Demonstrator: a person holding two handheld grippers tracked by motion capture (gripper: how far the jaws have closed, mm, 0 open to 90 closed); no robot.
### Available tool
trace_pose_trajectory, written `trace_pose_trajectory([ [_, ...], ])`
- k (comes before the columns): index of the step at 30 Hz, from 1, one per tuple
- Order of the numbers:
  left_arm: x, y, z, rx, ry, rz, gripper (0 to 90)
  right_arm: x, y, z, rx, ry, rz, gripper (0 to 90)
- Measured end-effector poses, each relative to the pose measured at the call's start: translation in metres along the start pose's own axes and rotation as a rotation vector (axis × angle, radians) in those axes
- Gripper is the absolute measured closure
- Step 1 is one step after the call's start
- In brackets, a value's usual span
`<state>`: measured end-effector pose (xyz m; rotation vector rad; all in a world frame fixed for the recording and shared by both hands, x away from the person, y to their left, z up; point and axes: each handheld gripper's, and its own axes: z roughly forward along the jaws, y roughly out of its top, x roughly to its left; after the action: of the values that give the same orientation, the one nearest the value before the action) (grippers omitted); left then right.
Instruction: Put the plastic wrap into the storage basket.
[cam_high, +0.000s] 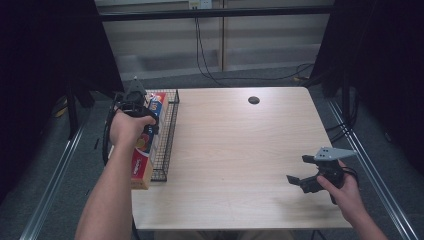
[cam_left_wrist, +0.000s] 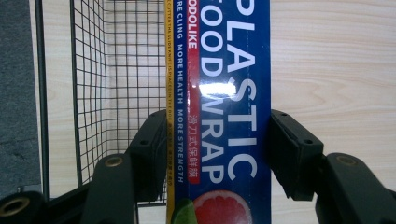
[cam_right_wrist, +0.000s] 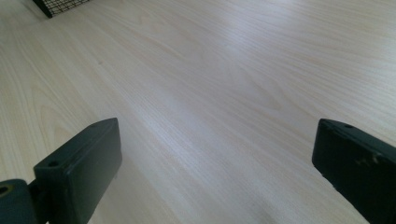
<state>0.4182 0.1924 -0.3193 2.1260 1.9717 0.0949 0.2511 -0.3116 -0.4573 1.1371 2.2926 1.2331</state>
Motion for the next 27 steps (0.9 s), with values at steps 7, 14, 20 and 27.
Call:
trace_pose_trajectory([
  [7, 0.004, 0.001, 0.007, -0.005, 0.014, -0.010, 44.0, 0.000, 0.000, 0.000, 0.004, 0.000, -0.005, 1.2],
  [14, 0.009, 0.002, 0.011, 0.000, 0.018, -0.015, 44.1, 0.000, 0.000, 0.000, 0.006, 0.000, -0.005, 1.2],
  [20, 0.010, 0.004, 0.016, 0.001, 0.015, -0.017, 44.0, 0.000, 0.000, 0.000, 0.010, 0.001, -0.007, 1.2],
  [27, 0.010, 0.007, 0.027, 0.008, 0.018, -0.024, 44.1, -0.001, 0.000, 0.000, 0.007, 0.000, -0.007, 1.2],
])
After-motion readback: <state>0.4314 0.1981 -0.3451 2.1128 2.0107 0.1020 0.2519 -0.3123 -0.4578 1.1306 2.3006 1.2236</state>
